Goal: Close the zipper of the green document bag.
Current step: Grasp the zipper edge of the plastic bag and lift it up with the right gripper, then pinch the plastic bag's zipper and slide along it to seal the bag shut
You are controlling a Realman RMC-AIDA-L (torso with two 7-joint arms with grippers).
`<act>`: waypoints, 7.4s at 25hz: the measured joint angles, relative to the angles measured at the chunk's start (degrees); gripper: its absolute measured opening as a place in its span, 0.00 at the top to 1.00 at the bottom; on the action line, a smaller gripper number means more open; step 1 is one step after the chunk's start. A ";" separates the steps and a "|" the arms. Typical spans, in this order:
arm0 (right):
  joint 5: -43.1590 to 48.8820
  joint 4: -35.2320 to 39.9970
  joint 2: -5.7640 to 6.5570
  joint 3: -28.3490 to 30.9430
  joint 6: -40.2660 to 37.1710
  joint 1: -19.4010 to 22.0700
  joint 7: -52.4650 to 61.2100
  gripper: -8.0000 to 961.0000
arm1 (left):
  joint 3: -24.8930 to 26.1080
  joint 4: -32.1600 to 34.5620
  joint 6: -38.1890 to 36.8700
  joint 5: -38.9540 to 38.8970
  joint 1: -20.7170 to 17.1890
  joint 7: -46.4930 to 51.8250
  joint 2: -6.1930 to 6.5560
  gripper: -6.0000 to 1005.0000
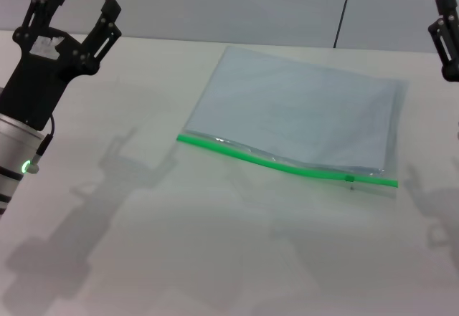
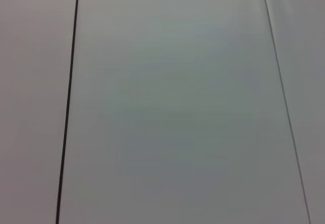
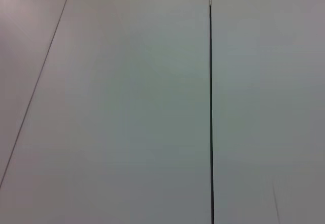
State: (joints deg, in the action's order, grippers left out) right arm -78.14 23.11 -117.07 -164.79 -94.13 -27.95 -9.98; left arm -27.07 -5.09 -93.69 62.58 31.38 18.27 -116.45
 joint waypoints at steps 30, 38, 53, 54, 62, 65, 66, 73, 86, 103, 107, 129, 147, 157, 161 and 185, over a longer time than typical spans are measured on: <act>-3.19 -1.08 -0.19 0.45 19.91 1.24 -33.49 0.18 | 0.07 0.30 0.31 -0.38 -0.35 -0.25 0.18 0.14; -4.20 -1.41 -0.05 -0.04 24.76 4.40 -49.53 0.18 | 0.61 0.41 0.63 -0.54 -0.65 -0.31 0.18 0.14; -3.96 -2.79 -0.10 0.03 38.49 5.21 -61.03 0.18 | 0.71 0.62 1.23 -0.62 -0.95 -0.42 0.27 0.14; -3.94 -2.55 -0.12 0.02 39.13 5.16 -61.78 0.18 | 0.71 0.62 1.23 -0.62 -0.95 -0.42 0.27 0.14; -2.91 1.84 -0.17 0.00 40.04 4.51 -67.99 0.18 | 0.71 0.61 1.32 -0.62 -0.88 -0.43 0.26 0.14; -0.88 2.83 -0.16 -0.01 40.14 4.26 -68.87 0.18 | 0.70 0.62 1.32 -0.62 -0.89 -0.43 0.27 0.14; -0.36 3.01 -0.14 0.00 40.14 4.16 -68.97 0.18 | 0.71 0.61 1.32 -0.62 -0.89 -0.43 0.26 0.14; 0.17 3.50 -0.16 0.00 40.75 3.02 -69.23 0.19 | 0.71 0.61 1.32 -0.62 -0.87 -0.43 0.26 0.15; 0.28 6.59 -0.17 0.00 43.24 1.88 -72.31 0.52 | 0.71 0.61 1.32 -0.62 -0.79 -0.37 0.26 0.15; 0.64 8.68 -0.13 0.00 43.81 0.34 -72.97 0.92 | 0.19 0.61 2.89 -0.27 -0.25 -0.48 0.26 0.15; 0.71 8.32 -0.12 0.00 43.94 -0.11 -73.59 0.94 | 0.07 0.61 4.14 0.26 0.29 -0.88 0.26 0.15; 5.28 10.39 0.00 0.00 43.26 -4.09 -70.91 0.94 | -3.58 -0.84 20.89 21.57 7.54 -25.42 -0.39 0.16; 8.18 11.09 -0.18 0.00 43.61 -4.04 -70.73 0.94 | -10.46 -2.38 20.48 21.47 8.98 -36.75 -0.71 0.16; 10.79 11.28 -0.17 0.00 43.45 -3.63 -70.70 0.94 | -10.49 -2.38 19.95 21.26 8.88 -38.86 -0.70 0.16; 10.98 11.41 -0.17 0.00 43.42 -3.60 -70.70 0.94 | -10.51 -2.38 19.95 21.26 8.79 -39.97 -0.70 0.18; 12.68 11.43 -0.17 0.00 43.77 -3.69 -70.76 0.94 | -11.08 -3.77 20.48 21.88 8.85 -47.98 -0.70 0.60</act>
State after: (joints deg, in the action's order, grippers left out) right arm -65.46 34.54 -117.24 -164.79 -50.36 -31.64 -80.74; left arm -38.15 -8.86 -73.21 84.46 40.23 -29.71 -117.15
